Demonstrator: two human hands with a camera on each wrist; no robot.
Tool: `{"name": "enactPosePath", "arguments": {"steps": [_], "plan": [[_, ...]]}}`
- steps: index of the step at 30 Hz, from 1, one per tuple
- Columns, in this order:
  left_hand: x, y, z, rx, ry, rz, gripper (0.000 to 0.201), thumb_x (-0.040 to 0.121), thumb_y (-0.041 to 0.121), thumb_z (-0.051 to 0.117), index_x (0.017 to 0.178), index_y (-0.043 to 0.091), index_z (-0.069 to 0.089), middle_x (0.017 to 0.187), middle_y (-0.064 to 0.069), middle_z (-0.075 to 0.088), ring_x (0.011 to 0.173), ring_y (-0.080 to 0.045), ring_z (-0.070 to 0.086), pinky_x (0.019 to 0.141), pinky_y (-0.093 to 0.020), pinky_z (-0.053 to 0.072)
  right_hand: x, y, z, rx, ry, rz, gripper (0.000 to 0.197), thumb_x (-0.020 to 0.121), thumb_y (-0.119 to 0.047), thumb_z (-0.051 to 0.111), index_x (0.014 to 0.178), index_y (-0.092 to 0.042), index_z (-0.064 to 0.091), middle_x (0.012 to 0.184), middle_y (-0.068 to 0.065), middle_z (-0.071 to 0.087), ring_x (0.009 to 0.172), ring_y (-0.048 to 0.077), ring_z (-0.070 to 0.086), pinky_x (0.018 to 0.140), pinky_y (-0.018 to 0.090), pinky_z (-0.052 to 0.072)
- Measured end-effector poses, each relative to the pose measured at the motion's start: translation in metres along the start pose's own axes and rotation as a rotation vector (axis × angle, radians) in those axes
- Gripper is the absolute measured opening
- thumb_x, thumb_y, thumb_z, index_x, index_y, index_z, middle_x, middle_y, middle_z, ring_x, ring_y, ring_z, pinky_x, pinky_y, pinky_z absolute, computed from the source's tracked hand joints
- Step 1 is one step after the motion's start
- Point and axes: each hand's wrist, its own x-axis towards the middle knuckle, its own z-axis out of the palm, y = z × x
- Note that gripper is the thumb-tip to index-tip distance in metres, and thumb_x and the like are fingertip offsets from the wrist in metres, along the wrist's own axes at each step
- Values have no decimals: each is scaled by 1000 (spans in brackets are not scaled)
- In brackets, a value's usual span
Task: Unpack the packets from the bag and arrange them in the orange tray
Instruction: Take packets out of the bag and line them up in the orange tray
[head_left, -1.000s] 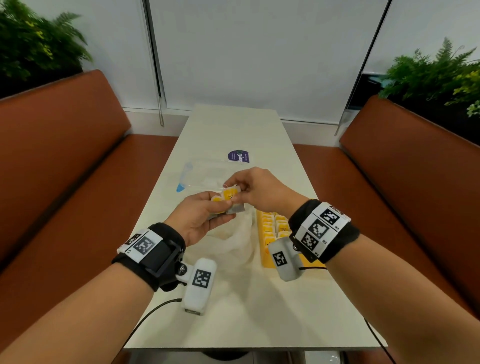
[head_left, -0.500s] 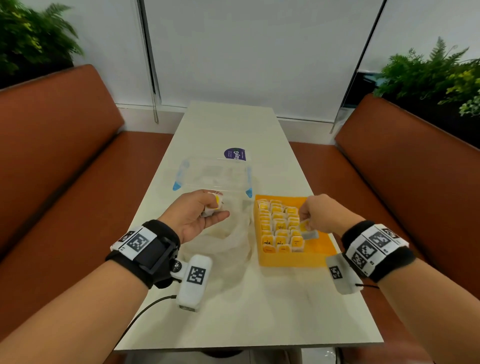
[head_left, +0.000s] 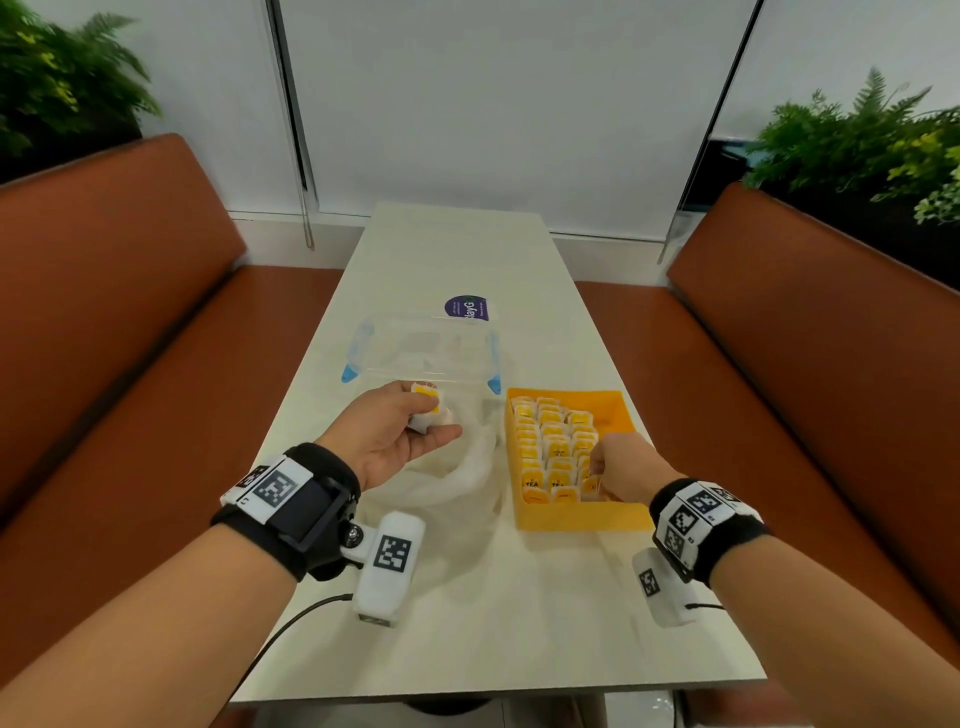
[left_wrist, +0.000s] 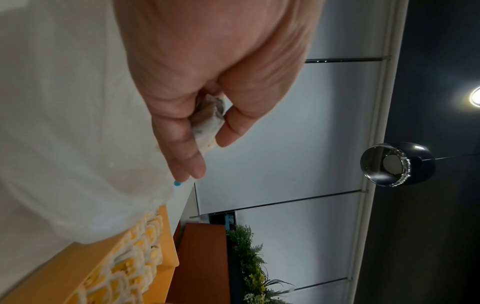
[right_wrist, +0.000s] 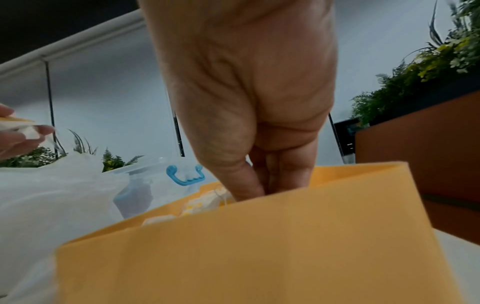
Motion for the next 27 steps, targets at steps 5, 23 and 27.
{"name": "enactPosePath", "arguments": {"steps": [5,23,27], "plan": [[0,-1,0,18,-10,15,7,92,-3,54,94,4,55,111,-19,49,85,-33,65,74,-40,60,7,1,10,-17,-14,10,21,83,2,56,97,-7,69,105,7,69,93,22,65,78,30,56],[-4,2,1,28,-5,18,2,92,0,57,91,1,56,110,-23,53,94,-42,65,63,-32,61,16,-3,20,-120,30,79,6,86,-12,62,89,-7,65,81,5,61,71,19,54,60,22,43],[-3,0,-1,38,-7,18,2,91,0,59,89,1,58,109,-23,55,99,-43,64,64,-31,60,1,-16,-9,-111,43,95,29,75,-27,78,74,-12,53,71,0,55,72,21,58,60,28,47]]}}
